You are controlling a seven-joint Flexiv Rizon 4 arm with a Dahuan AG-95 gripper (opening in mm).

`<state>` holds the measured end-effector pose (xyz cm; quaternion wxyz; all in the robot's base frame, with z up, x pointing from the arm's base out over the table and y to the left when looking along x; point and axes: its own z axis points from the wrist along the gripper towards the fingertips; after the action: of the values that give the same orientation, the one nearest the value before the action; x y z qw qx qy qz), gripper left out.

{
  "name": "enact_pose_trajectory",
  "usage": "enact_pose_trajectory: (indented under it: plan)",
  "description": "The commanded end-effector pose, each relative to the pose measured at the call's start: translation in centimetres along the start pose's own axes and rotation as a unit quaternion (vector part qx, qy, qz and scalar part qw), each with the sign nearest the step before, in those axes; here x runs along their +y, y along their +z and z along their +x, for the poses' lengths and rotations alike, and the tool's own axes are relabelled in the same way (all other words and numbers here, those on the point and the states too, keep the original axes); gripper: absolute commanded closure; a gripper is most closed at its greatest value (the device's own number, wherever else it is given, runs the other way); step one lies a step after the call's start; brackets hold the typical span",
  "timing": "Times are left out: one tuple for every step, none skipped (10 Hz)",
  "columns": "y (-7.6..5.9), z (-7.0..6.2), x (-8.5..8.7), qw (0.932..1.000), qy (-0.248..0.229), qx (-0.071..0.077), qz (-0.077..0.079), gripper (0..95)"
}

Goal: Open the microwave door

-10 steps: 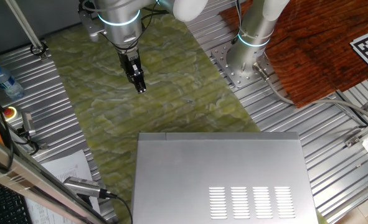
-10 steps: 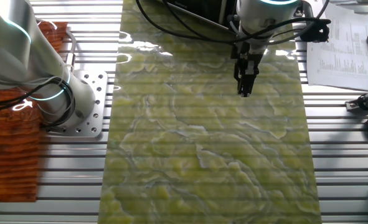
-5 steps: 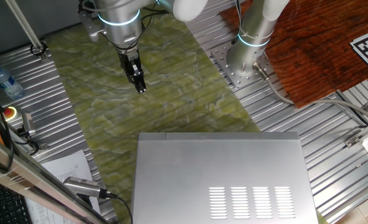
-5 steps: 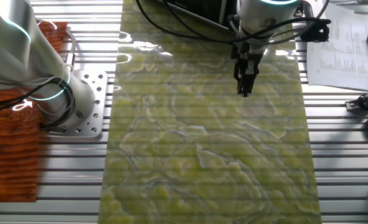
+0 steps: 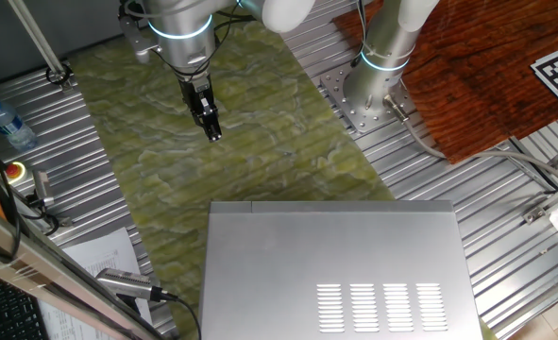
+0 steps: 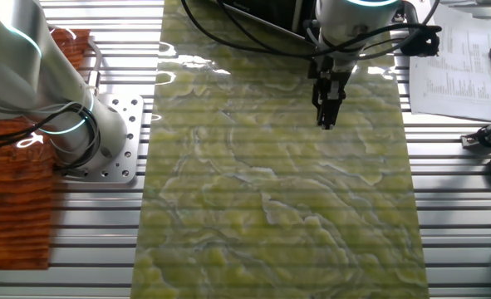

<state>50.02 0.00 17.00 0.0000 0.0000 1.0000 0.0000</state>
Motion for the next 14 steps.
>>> enact_pose_trajectory:
  plan:
    - [0.0, 0.02, 0.0, 1.0, 0.0, 0.0, 0.0, 95.0]
    - [0.0, 0.01, 0.0, 0.9931, -0.115, -0.016, -0.018, 95.0]
    - [-0.01, 0.01, 0.0, 0.9932, -0.114, -0.015, -0.016, 95.0]
    - [-0.01, 0.0, 0.01, 0.9932, -0.114, -0.015, -0.016, 95.0]
    - [-0.02, -0.02, 0.02, 0.9932, -0.115, -0.015, -0.016, 95.0]
    - [-0.03, -0.02, 0.03, 0.9931, -0.115, -0.015, -0.016, 95.0]
    - [-0.03, -0.03, 0.03, 0.993, -0.116, -0.015, -0.016, 95.0]
    - [-0.04, -0.05, 0.04, 0.993, -0.116, -0.015, -0.016, 95.0]
    - [-0.08, -0.11, 0.09, 0.9933, -0.113, -0.015, -0.014, 95.0]
    - [-0.1, -0.13, 0.11, 0.9934, -0.113, -0.015, -0.014, 95.0]
    - [-0.13, -0.19, 0.15, 0.9933, -0.114, -0.015, -0.014, 95.0]
    - [-0.23, -0.3, 0.22, 0.9935, -0.111, -0.015, -0.017, 95.0]
    - [-0.62, -0.74, 0.55, 0.9932, -0.114, -0.014, -0.018, 95.0]
    - [-0.71, -0.84, 0.65, 0.993, -0.116, -0.014, -0.018, 95.0]
